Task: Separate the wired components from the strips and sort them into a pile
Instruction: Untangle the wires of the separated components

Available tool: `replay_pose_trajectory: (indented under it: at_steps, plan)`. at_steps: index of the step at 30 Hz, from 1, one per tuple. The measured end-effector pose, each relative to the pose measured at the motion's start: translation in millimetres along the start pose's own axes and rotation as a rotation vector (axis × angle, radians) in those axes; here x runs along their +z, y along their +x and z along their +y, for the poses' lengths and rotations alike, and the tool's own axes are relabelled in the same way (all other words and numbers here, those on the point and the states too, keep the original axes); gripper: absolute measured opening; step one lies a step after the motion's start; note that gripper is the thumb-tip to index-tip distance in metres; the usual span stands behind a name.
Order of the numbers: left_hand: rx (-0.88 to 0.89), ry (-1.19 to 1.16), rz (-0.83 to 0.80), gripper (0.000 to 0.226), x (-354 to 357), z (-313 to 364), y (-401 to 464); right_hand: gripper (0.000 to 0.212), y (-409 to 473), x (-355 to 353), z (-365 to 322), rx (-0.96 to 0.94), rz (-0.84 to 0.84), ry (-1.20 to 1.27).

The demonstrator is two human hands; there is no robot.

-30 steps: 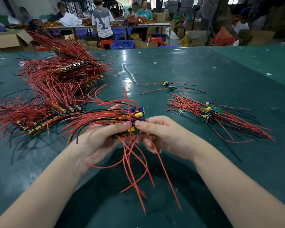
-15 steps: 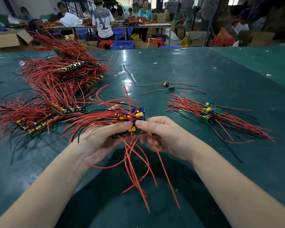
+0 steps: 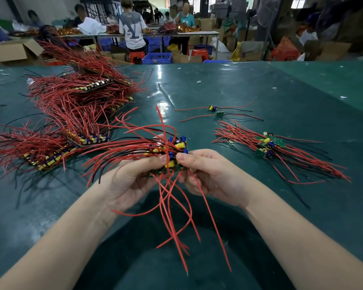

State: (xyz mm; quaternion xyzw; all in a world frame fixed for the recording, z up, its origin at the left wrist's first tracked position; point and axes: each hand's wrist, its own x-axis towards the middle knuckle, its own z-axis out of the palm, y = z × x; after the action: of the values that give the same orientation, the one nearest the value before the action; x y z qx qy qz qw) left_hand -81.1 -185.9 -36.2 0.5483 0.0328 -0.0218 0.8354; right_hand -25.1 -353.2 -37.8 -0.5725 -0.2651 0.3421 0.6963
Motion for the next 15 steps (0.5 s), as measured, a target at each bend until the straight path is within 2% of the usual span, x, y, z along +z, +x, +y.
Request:
replay_pose_trajectory:
  at_steps: [8, 10, 12, 13, 14, 15]
  plan:
    - [-0.021, -0.019, 0.103, 0.015, 4, 1, 1, 0.030, -2, 2, -2, -0.021, -0.057, 0.021]
    - [-0.077, -0.122, 0.102, 0.011, 3, 3, 2, 0.033, -1, 2, -2, -0.022, -0.065, 0.062]
    - [-0.091, -0.263, 0.033, 0.053, -1, 9, 1, 0.038, -1, 1, -4, -0.028, -0.043, 0.071]
    - [-0.064, -0.279, 0.021, 0.065, -4, 12, 1, 0.038, -1, 0, -5, -0.031, -0.025, 0.074]
    - [-0.035, -0.241, 0.045, 0.064, -5, 15, 1, 0.036, -1, -2, -6, -0.032, -0.011, 0.084]
    - [0.009, -0.171, 0.086, 0.053, -8, 16, 2, 0.037, -2, -4, -7, -0.033, -0.004, 0.092]
